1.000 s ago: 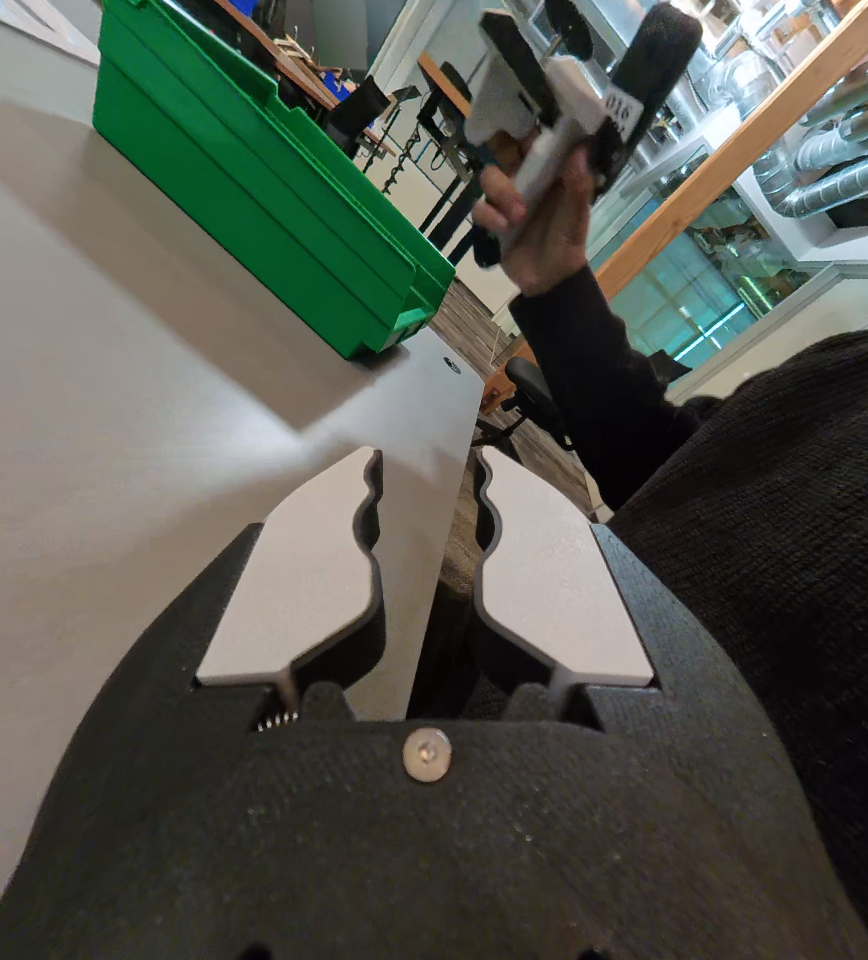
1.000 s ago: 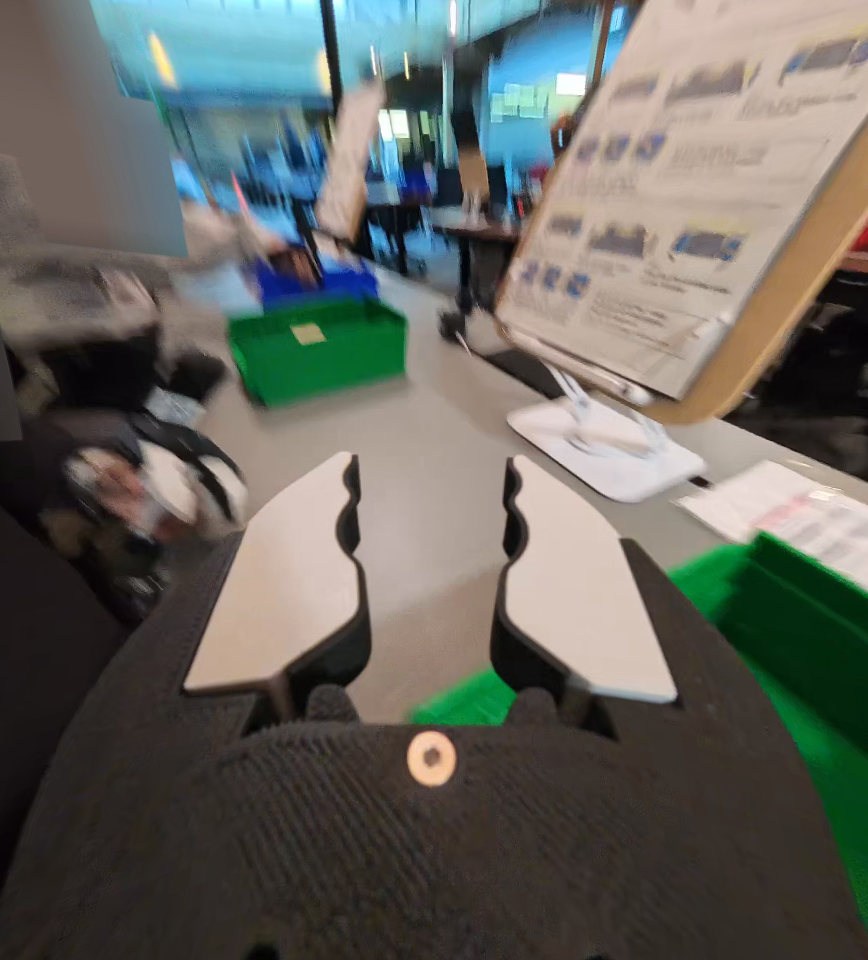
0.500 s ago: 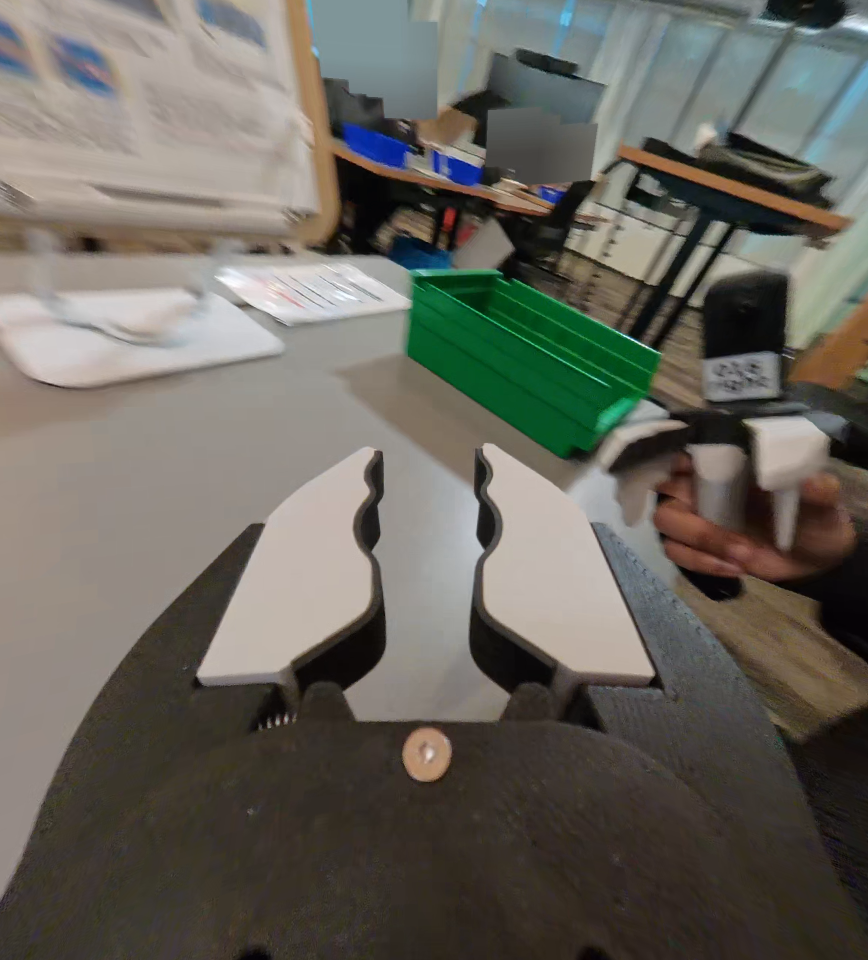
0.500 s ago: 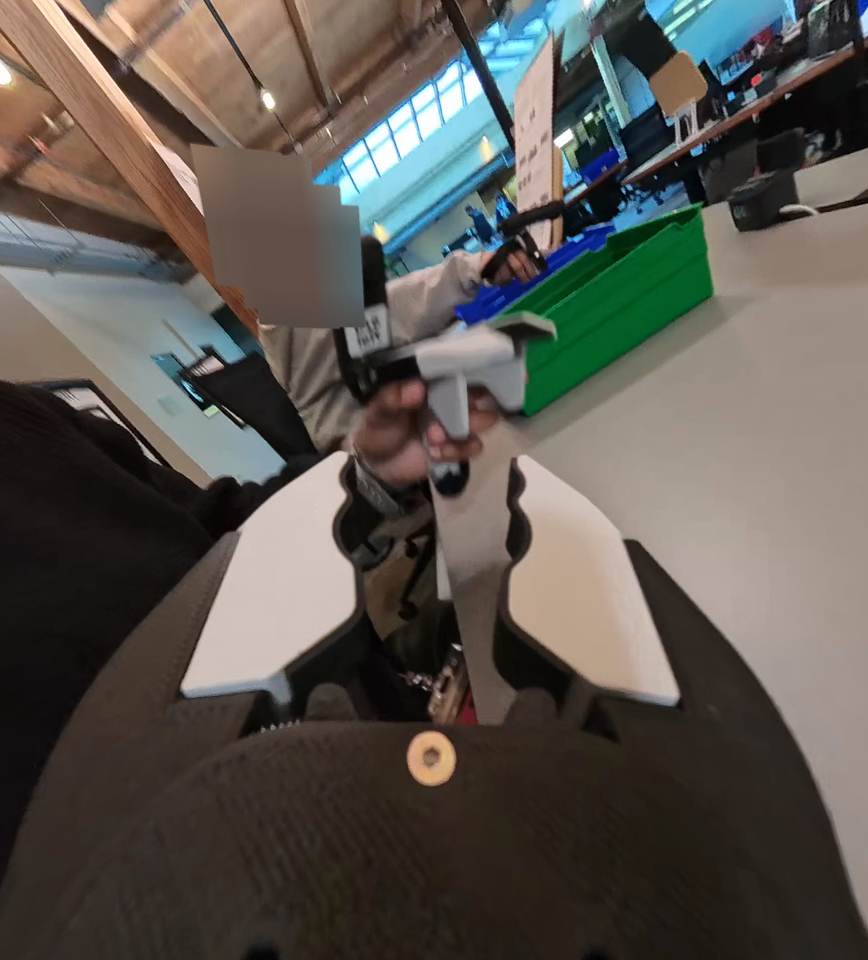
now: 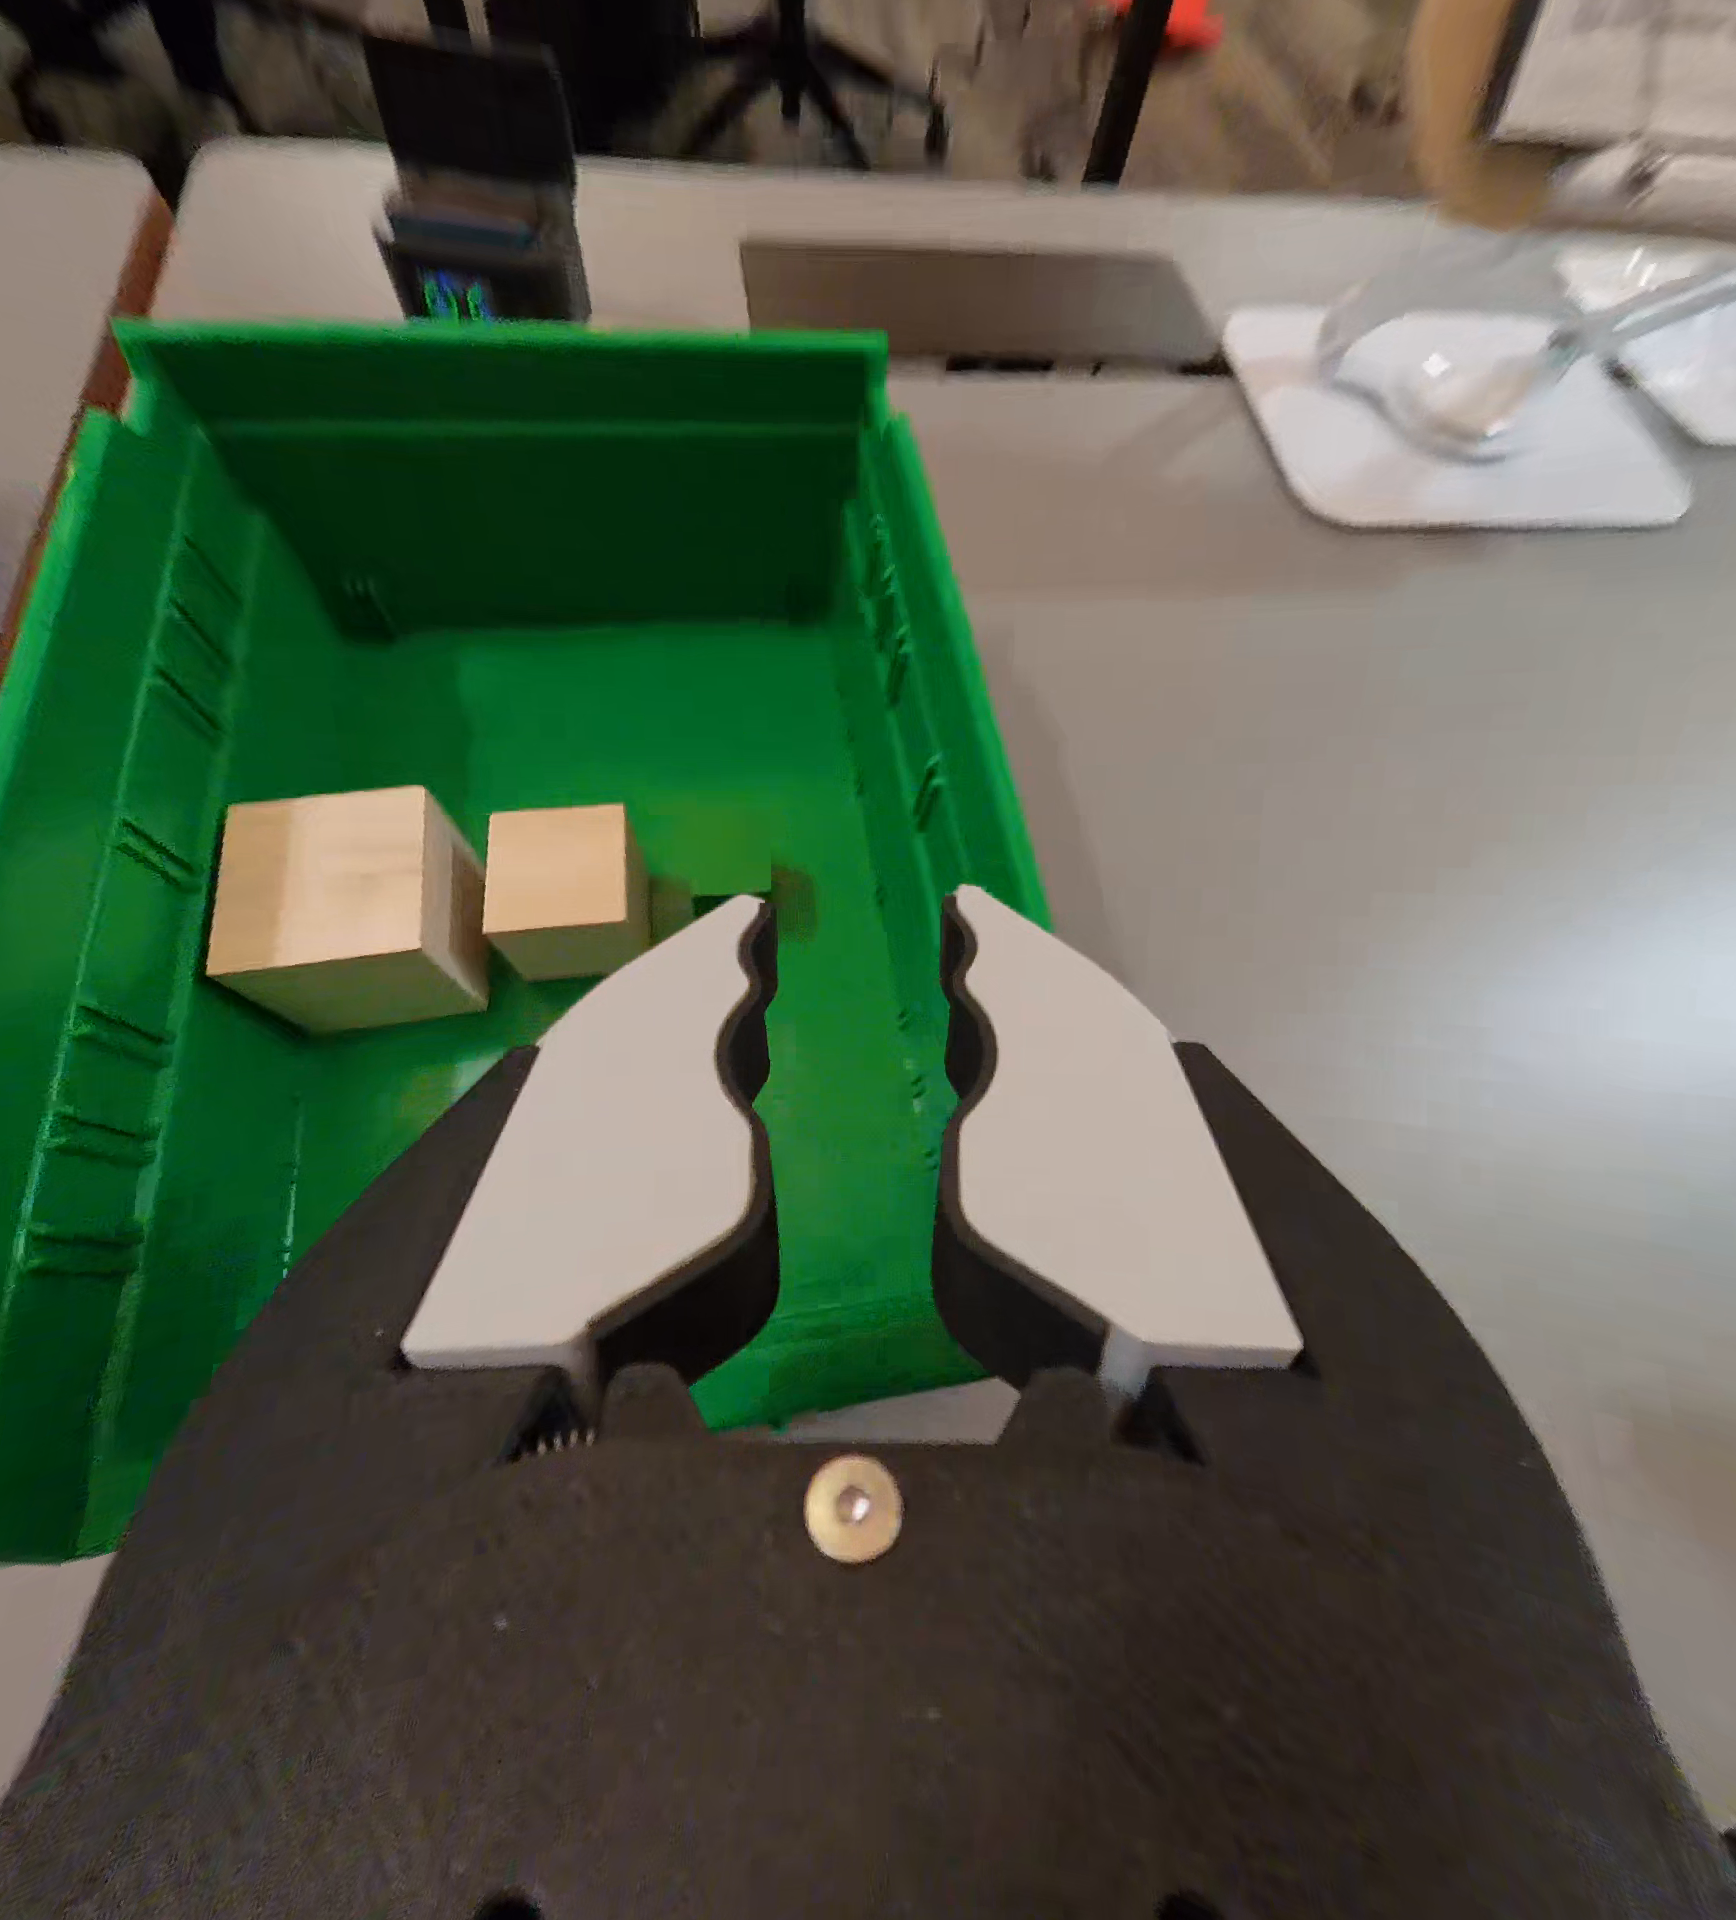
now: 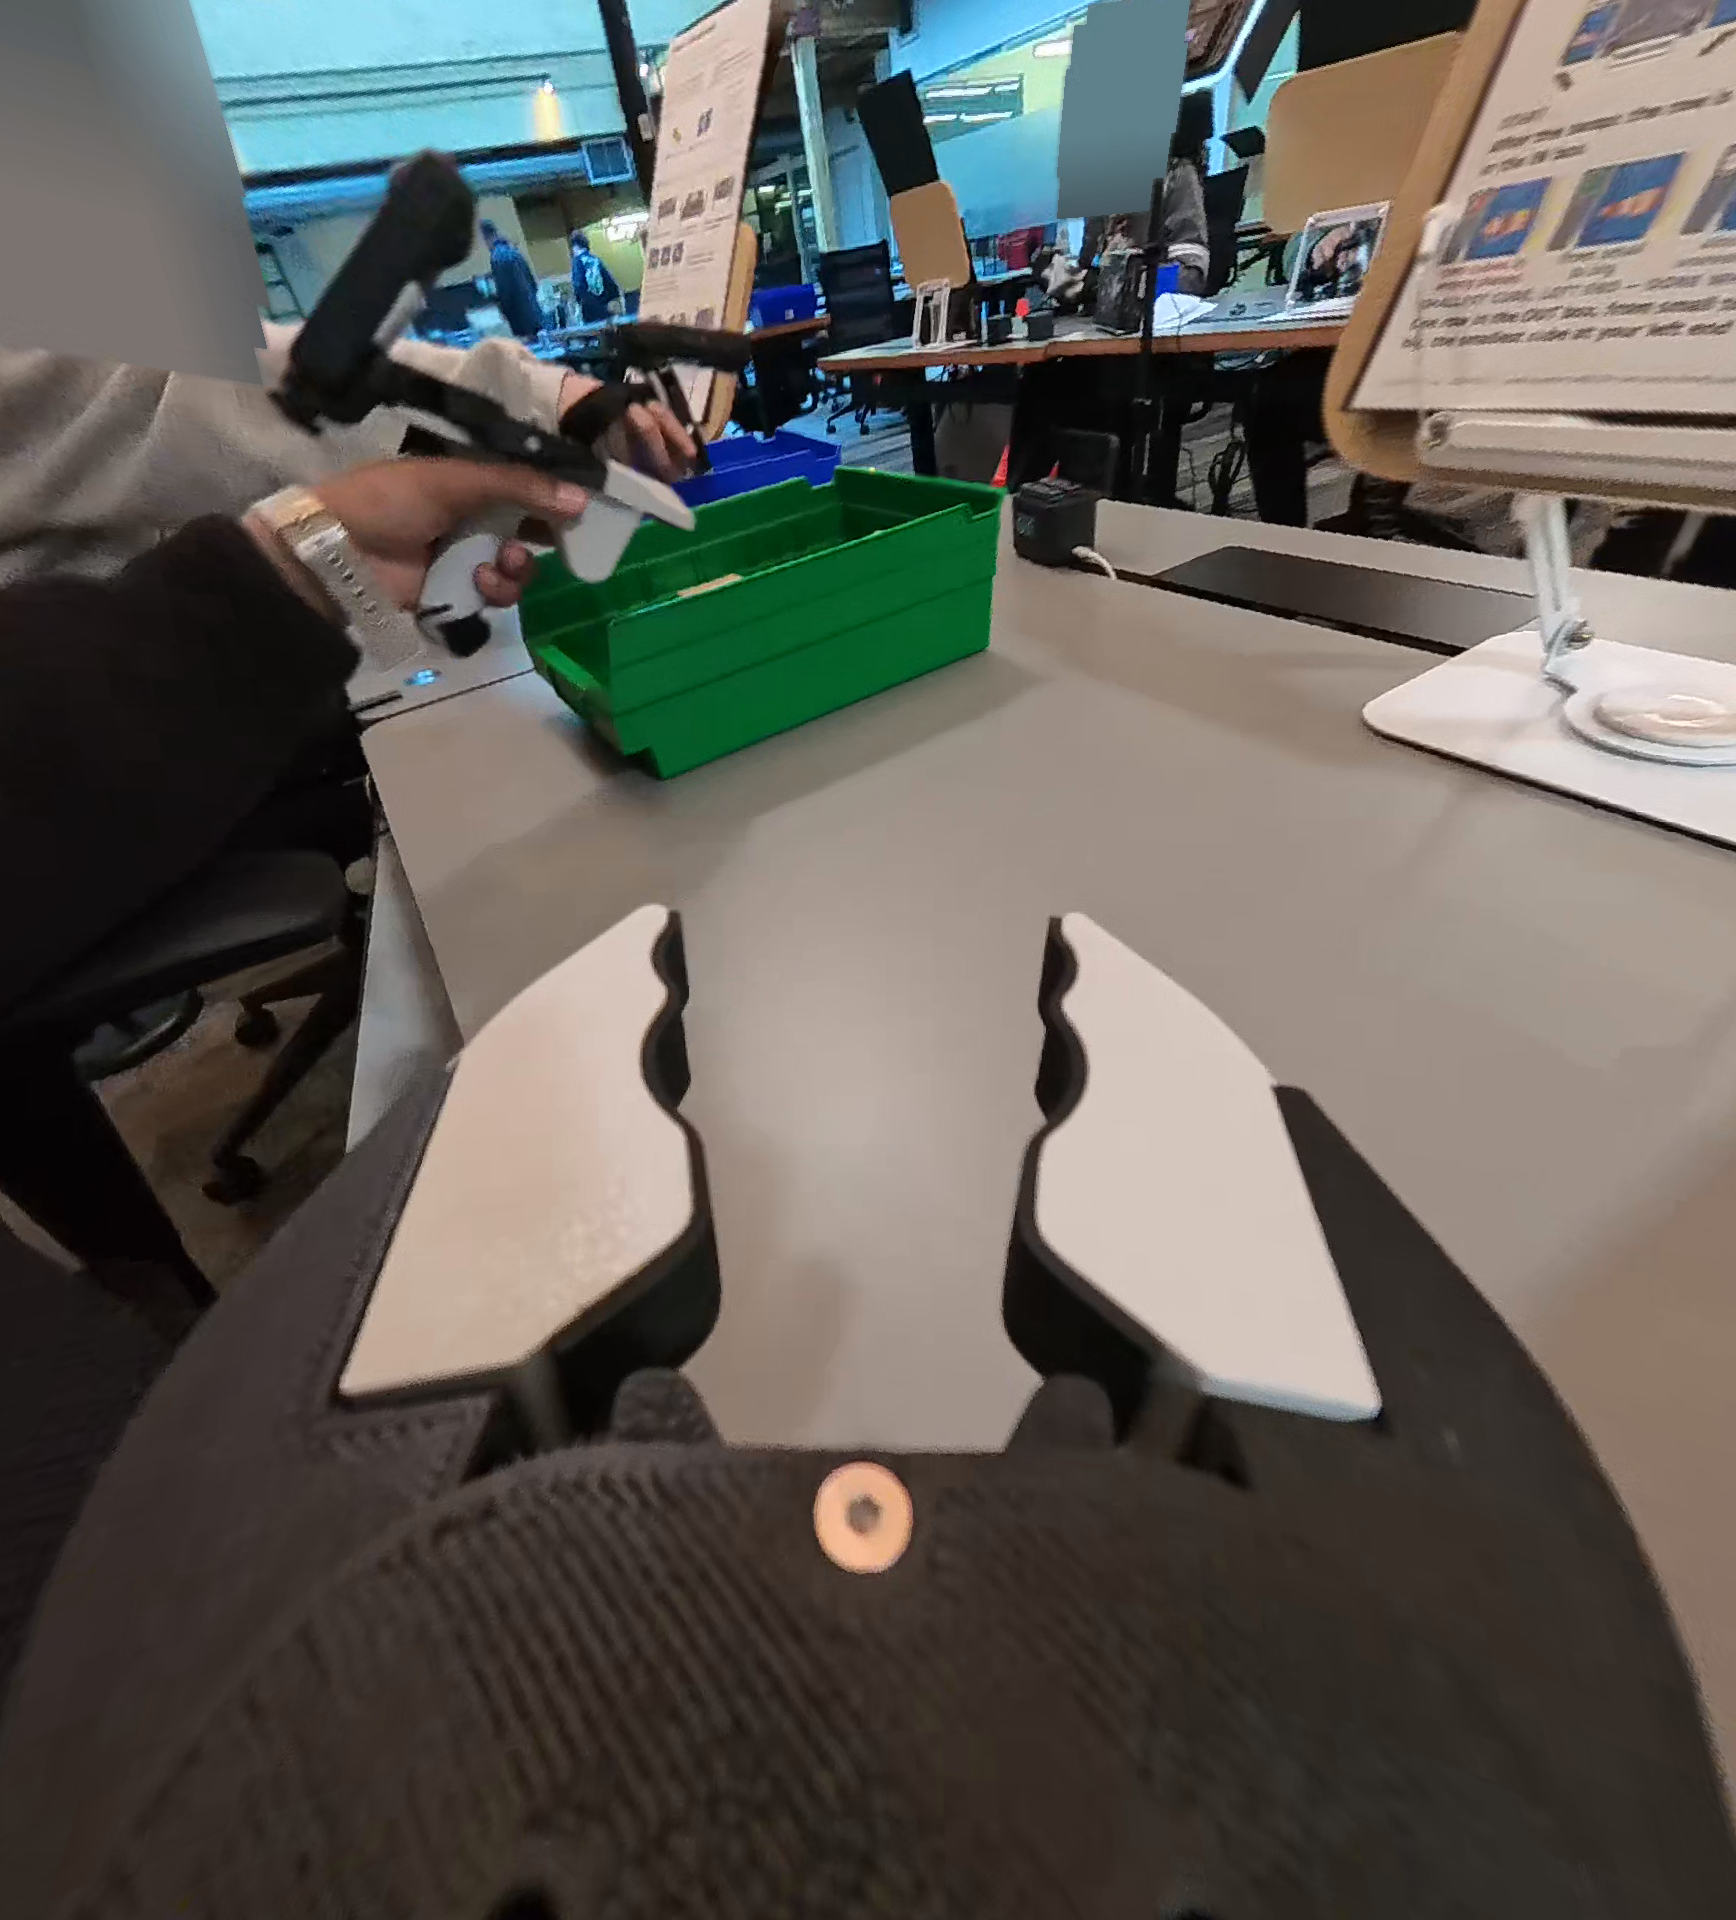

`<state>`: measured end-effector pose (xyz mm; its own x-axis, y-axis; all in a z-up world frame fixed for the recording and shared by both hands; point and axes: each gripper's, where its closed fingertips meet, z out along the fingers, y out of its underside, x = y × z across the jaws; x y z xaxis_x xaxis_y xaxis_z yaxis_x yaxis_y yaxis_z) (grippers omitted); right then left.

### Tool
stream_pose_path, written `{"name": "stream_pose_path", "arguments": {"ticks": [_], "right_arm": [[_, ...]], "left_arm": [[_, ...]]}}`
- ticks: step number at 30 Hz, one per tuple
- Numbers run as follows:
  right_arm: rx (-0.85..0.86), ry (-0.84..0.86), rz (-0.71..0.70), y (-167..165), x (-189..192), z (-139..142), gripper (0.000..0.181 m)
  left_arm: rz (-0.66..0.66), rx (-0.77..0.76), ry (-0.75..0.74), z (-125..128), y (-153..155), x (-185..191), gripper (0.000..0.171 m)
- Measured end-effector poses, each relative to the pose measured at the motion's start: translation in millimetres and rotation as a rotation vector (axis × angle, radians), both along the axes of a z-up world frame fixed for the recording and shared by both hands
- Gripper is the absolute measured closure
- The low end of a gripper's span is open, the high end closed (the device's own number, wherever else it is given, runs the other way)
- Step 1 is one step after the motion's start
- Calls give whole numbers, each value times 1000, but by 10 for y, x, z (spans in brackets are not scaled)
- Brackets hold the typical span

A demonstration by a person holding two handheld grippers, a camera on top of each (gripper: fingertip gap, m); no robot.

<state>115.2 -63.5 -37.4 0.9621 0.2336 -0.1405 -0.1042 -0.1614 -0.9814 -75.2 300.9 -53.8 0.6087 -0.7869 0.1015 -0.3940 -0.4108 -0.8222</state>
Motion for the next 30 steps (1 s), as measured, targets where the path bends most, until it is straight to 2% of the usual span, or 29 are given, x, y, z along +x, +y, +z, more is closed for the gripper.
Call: {"name": "stream_pose_path", "arguments": {"ticks": [5, 10, 15, 24, 30], "right_arm": [[-25, -40, 44, 0, -110, -79, 114], [-12, -44, 36, -34, -49, -59, 114], [-32, -23, 33, -24, 8, -129, 116], [-63, 19, 49, 18, 41, -240, 117], [-74, 46, 47, 34, 72, -279, 117]], "left_arm": [[-37, -79, 272, -391, 294, 128, 140], [-19, -56, 418, -708, 466, 264, 140], [5, -92, 464, -913, 514, 338, 141], [24, -107, 575, -1111, 641, 282, 143], [33, -90, 513, -1018, 678, 310, 144]]}}
